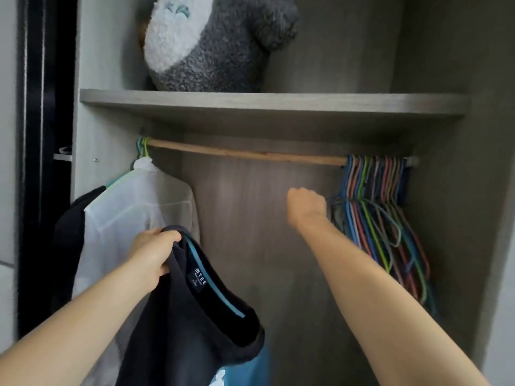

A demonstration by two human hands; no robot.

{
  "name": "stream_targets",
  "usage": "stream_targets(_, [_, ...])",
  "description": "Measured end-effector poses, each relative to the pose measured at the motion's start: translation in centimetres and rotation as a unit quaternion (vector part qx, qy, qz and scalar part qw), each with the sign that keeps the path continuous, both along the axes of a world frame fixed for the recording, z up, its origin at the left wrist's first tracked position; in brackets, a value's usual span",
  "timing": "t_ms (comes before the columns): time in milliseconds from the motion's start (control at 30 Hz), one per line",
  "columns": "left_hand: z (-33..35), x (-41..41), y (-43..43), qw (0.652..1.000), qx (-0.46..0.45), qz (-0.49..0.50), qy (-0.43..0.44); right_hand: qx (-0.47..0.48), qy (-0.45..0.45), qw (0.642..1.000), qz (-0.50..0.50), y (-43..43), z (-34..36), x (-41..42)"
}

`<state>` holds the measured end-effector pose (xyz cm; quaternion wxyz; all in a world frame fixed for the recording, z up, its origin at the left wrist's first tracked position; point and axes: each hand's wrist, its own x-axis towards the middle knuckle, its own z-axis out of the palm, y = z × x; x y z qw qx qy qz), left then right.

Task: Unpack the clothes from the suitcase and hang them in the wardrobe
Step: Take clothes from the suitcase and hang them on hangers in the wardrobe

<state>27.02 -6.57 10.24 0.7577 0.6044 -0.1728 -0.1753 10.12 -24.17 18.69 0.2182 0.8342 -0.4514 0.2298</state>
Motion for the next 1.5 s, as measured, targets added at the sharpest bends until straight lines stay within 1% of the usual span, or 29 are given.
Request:
stream_targets(100, [-1.1, 0.2, -1.1, 0.999, 0.01, -0.002, 0.041, -0.057, 0.017, 0.995, -0.076, -2.3, 1.0, -1.7])
stream_targets(233, [-1.5, 0.1, -1.7, 0.999, 0.016, -0.005, 0.048, -0.077, 0.053, 0.984, -0.15, -4.7, 0.8, -2.4])
stream_targets(333, [-1.3, 0.7, -1.5, 0.999, 0.014, -0.008, 0.048, -0.08, 0.076, 0.979, -0.169, -5.8, 0.5, -2.6])
stream_targets(533, [-1.0, 2.3, -0.5, 0.999, 0.03, -0.001, 0.021, -0.087, 0.097, 0.979, -0.159, -6.4, 1.1, -2.9])
stream_targets(600, [-1.0, 2.7, -0.1, 0.999, 0.04, 0.001, 0.012, -0.061, 0.06, 0.985, -0.152, -6.4, 1.7, -2.8])
stream_targets(633, [-1.0, 2.7, 0.1, 0.999, 0.045, 0.005, 0.006, -0.034, 0.023, 0.989, -0.142, -6.3, 2.0, -2.7])
stream_targets(700, [-1.1, 2.8, 0.5, 0.998, 0.053, 0.01, -0.01, 0.034, -0.079, 0.99, -0.113, -6.1, 2.7, -2.4])
stream_targets(767, [-1.2, 2.6, 0.8, 0.998, 0.062, 0.019, -0.026, 0.091, -0.188, 0.976, -0.068, -6.0, 3.3, -1.9])
stream_targets(833, [-1.3, 2.5, 1.2, 0.997, 0.066, 0.027, -0.041, 0.121, -0.282, 0.952, -0.017, -5.8, 3.3, -1.2])
stream_targets(933, [-1.6, 2.7, 2.0, 0.997, 0.067, 0.035, -0.035, 0.16, -0.392, 0.905, 0.04, -5.0, 1.4, 0.1])
stream_targets(1067, [-1.7, 3.2, 3.7, 0.996, 0.085, 0.031, -0.021, 0.175, -0.477, 0.852, 0.126, -4.0, -4.5, 2.3])
stream_targets(1167, [-1.7, 3.2, 5.4, 0.992, 0.117, 0.032, -0.028, 0.255, -0.538, 0.786, 0.166, -3.2, -8.3, 4.2])
stream_targets(1267, [-2.0, 3.2, 7.1, 0.989, 0.137, 0.038, -0.033, 0.373, -0.599, 0.692, 0.153, -1.7, -9.9, 5.9])
stream_targets(1333, [-2.2, 3.1, 7.9, 0.988, 0.143, 0.038, -0.031, 0.461, -0.611, 0.613, 0.196, -0.4, -10.6, 6.7])
stream_targets(1367, [-2.3, 3.2, 8.3, 0.988, 0.143, 0.036, -0.034, 0.513, -0.599, 0.568, 0.236, 0.5, -10.7, 7.0])
stream_targets(1433, [-2.8, 3.1, 9.3, 0.986, 0.156, 0.041, -0.038, 0.607, -0.561, 0.465, 0.316, 3.3, -10.3, 6.9])
stream_targets(1500, [-3.1, 2.9, 10.4, 0.984, 0.164, 0.048, -0.042, 0.655, -0.533, 0.374, 0.384, 6.3, -9.4, 6.6])
